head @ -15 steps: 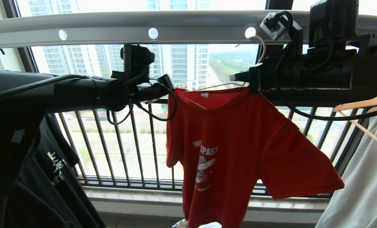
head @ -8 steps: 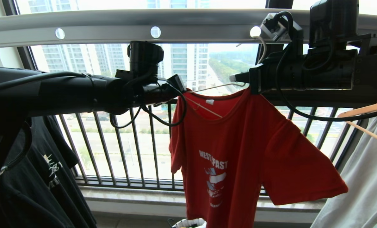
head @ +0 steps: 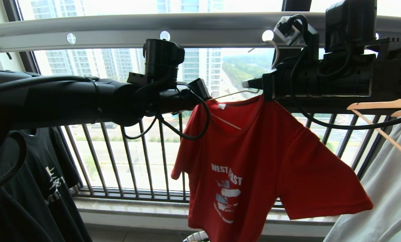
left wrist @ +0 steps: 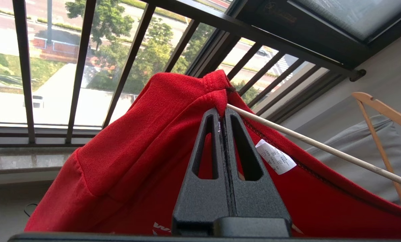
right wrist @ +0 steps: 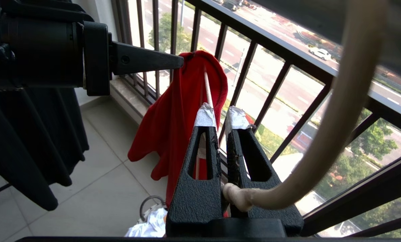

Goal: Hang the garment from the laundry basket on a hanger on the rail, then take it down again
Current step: Take the clothes off the clothes rack

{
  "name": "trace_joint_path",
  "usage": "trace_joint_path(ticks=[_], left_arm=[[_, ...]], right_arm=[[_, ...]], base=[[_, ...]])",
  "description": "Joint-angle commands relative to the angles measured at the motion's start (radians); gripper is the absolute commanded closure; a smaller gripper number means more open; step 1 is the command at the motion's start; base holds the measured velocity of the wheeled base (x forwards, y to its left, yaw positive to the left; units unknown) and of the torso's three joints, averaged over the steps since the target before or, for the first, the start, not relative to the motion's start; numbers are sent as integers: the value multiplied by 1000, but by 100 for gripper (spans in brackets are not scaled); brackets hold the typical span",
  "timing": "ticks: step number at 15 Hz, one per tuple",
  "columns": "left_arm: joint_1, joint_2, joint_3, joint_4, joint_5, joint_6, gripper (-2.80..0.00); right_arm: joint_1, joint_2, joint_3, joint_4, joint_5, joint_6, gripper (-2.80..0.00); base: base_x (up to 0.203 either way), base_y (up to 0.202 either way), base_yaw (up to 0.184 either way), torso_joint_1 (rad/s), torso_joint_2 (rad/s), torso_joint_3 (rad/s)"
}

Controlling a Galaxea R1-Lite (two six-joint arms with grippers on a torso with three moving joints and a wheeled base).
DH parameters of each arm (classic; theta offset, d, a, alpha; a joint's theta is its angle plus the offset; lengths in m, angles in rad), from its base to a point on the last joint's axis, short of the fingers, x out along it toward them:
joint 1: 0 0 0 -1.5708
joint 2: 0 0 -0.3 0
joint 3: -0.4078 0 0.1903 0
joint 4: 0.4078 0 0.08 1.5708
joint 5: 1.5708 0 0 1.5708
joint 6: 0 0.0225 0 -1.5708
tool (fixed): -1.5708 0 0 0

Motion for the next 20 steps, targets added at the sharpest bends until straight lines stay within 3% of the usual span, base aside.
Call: trace_joint_path(ticks=[1, 7, 14, 18, 20], left_arm=[[-10, 14, 17, -1, 3, -3, 0], [-83, -57, 187, -273, 19, 17, 0], [-174, -129, 297, -328, 19, 46, 0], [-226, -184, 424, -510, 17, 131, 0], [-247, -213, 460, -541, 12, 156, 0]], right_arm=[[1, 7, 2, 2, 2, -1, 0], [2, 22, -1, 1, 0, -1, 0], [4, 25, -2, 1, -21, -1, 0], [7, 25, -4, 2, -21, -1, 0], [8, 25, -4, 2, -23, -1, 0]], base=[[0, 0, 0, 0, 0, 0], [0, 0, 0, 0, 0, 0], [0, 0, 0, 0, 0, 0], [0, 0, 0, 0, 0, 0], [0, 0, 0, 0, 0, 0]])
